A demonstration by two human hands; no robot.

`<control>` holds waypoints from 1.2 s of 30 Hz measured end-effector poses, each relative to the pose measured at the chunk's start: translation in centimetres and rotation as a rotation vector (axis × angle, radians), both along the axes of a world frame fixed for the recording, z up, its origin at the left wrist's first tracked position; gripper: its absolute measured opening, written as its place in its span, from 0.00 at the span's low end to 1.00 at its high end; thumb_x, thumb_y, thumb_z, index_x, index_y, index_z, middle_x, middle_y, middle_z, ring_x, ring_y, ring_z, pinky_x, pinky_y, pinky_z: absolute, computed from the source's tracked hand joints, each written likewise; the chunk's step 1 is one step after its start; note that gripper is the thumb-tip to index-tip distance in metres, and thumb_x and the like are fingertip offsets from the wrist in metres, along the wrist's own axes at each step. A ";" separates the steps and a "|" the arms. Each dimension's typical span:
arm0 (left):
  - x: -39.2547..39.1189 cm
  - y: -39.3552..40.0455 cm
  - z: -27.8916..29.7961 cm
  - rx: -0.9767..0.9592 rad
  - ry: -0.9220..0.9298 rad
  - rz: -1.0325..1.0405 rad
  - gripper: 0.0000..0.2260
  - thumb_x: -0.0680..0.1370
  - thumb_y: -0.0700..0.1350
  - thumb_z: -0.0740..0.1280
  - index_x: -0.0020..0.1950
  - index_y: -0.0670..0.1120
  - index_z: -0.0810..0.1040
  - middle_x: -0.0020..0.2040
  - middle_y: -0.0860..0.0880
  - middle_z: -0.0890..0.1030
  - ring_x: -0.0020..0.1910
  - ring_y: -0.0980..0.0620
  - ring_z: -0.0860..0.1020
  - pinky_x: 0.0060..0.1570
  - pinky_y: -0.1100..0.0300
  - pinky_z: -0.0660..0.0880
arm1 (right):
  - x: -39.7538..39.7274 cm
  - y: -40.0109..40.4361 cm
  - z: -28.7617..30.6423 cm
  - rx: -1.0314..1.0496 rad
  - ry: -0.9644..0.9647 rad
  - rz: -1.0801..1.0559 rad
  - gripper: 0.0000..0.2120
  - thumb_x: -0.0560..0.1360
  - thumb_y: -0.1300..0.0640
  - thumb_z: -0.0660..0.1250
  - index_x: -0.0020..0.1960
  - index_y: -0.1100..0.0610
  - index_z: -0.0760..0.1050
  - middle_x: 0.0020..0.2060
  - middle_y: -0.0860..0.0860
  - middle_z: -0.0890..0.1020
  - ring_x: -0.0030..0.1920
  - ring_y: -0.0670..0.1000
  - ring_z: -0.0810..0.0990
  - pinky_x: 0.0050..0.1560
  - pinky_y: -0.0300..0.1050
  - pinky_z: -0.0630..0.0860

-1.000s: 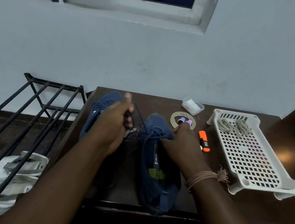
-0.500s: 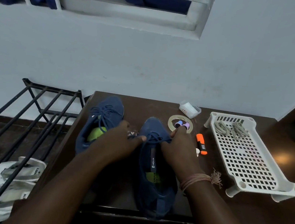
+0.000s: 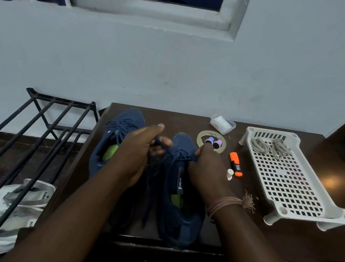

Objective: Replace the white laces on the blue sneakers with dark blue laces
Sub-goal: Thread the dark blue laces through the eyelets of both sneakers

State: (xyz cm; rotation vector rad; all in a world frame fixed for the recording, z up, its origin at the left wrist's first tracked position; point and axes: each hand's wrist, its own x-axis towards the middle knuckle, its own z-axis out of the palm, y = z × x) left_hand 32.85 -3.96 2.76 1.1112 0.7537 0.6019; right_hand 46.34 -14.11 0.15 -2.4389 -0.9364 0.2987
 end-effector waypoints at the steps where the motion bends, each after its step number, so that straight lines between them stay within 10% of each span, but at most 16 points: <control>1: 0.1 -0.2 0.0 -0.017 0.008 0.029 0.15 0.81 0.51 0.65 0.38 0.44 0.75 0.36 0.43 0.77 0.33 0.50 0.77 0.36 0.58 0.74 | 0.0 0.0 0.0 0.005 0.000 0.007 0.14 0.73 0.64 0.64 0.58 0.58 0.70 0.52 0.57 0.79 0.50 0.56 0.79 0.48 0.49 0.77; 7: 0.5 -0.4 -2.6 0.522 0.702 -0.055 0.12 0.77 0.52 0.71 0.54 0.48 0.73 0.42 0.53 0.78 0.41 0.54 0.77 0.39 0.59 0.70 | -0.2 0.0 0.1 0.033 0.041 0.004 0.13 0.74 0.64 0.63 0.57 0.57 0.72 0.53 0.57 0.78 0.50 0.57 0.79 0.50 0.51 0.77; 12: 0.4 -0.6 -2.4 0.815 0.846 -0.173 0.15 0.80 0.52 0.67 0.38 0.43 0.78 0.35 0.50 0.78 0.37 0.52 0.77 0.35 0.59 0.69 | -0.1 -0.1 0.2 0.034 0.031 0.015 0.10 0.75 0.61 0.65 0.56 0.55 0.73 0.52 0.55 0.79 0.50 0.55 0.79 0.49 0.49 0.77; 19: -0.4 -0.6 4.2 0.507 0.260 0.093 0.19 0.81 0.57 0.65 0.40 0.44 0.79 0.34 0.48 0.80 0.30 0.55 0.74 0.33 0.60 0.71 | -1.6 0.2 3.0 0.413 0.152 0.137 0.03 0.75 0.55 0.66 0.44 0.49 0.78 0.41 0.43 0.82 0.43 0.42 0.79 0.46 0.43 0.76; 22: -0.5 -0.6 6.0 0.087 -0.178 -0.001 0.12 0.83 0.50 0.63 0.50 0.45 0.82 0.47 0.51 0.85 0.41 0.56 0.79 0.45 0.60 0.76 | -4.1 0.2 5.4 0.668 0.429 0.233 0.07 0.79 0.52 0.67 0.48 0.54 0.80 0.40 0.48 0.84 0.41 0.48 0.82 0.43 0.44 0.78; 26: -0.6 -0.5 6.2 -0.035 -0.289 -0.055 0.13 0.83 0.41 0.61 0.66 0.42 0.77 0.60 0.48 0.84 0.54 0.56 0.82 0.48 0.57 0.76 | -4.9 0.2 5.3 0.653 0.759 0.349 0.12 0.80 0.54 0.66 0.59 0.60 0.74 0.45 0.62 0.84 0.44 0.59 0.82 0.52 0.58 0.78; 33: -0.9 -0.6 6.3 -0.139 -0.339 -0.177 0.15 0.83 0.36 0.59 0.70 0.39 0.73 0.62 0.45 0.83 0.50 0.57 0.84 0.30 0.69 0.74 | -4.8 0.8 3.7 0.655 0.482 0.311 0.18 0.72 0.46 0.73 0.52 0.54 0.69 0.38 0.52 0.74 0.38 0.43 0.73 0.41 0.46 0.74; 36: -1.1 -0.5 6.0 -0.131 -0.377 -0.183 0.17 0.83 0.36 0.59 0.71 0.40 0.71 0.64 0.46 0.82 0.59 0.53 0.82 0.42 0.66 0.80 | -3.9 0.7 3.4 0.638 0.256 0.280 0.22 0.68 0.39 0.72 0.55 0.47 0.68 0.46 0.49 0.75 0.49 0.50 0.77 0.50 0.53 0.77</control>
